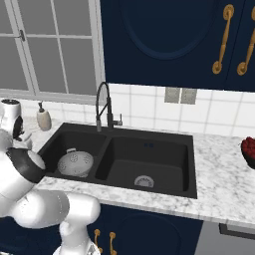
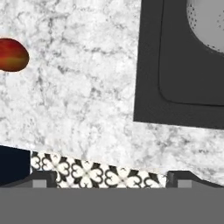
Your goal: Put the colander in the sink, put the apple in the colander, and turn on the sink faucet and pour water over the colander.
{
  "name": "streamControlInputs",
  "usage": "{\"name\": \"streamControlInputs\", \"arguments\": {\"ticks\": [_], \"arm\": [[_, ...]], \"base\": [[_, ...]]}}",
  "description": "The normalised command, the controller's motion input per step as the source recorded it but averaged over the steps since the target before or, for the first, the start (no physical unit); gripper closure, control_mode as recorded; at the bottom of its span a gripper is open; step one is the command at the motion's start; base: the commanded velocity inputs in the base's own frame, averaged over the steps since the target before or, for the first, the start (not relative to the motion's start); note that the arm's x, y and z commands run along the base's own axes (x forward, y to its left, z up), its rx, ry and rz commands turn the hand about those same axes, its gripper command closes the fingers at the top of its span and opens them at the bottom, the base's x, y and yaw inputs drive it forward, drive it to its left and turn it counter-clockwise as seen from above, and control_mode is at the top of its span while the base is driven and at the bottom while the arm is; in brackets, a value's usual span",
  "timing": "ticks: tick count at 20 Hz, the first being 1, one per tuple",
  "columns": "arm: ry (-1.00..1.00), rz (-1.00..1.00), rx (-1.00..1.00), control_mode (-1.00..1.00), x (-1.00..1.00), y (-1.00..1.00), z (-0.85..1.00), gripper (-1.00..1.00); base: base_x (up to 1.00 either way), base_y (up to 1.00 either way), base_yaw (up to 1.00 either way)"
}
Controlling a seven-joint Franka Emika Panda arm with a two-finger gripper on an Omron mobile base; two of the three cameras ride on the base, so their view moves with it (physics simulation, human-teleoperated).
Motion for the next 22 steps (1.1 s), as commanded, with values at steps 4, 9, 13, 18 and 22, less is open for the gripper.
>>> {"name": "streamControlInputs", "arguments": {"ticks": [4, 9, 13, 18, 22], "arm": [[-0.12, 0.04, -0.25, -1.00, 0.57, 0.83, 0.00, -1.00], [-0.03, 0.01, -0.13, -1.00, 0.45, 0.85, -0.08, -1.00], [-0.03, 0.00, -0.02, -1.00, 0.47, 0.69, -0.04, -1.00], [-0.04, 0.00, -0.02, -1.00, 0.31, 0.61, -0.18, -1.00], [0.00, 0.00, 0.00, -1.00, 0.19, 0.54, -0.19, -1.00]], "base": [[0.00, 0.00, 0.00], [0.00, 0.00, 0.00], [0.00, 0.00, 0.00], [0.00, 0.00, 0.00], [0.00, 0.00, 0.00]]}}
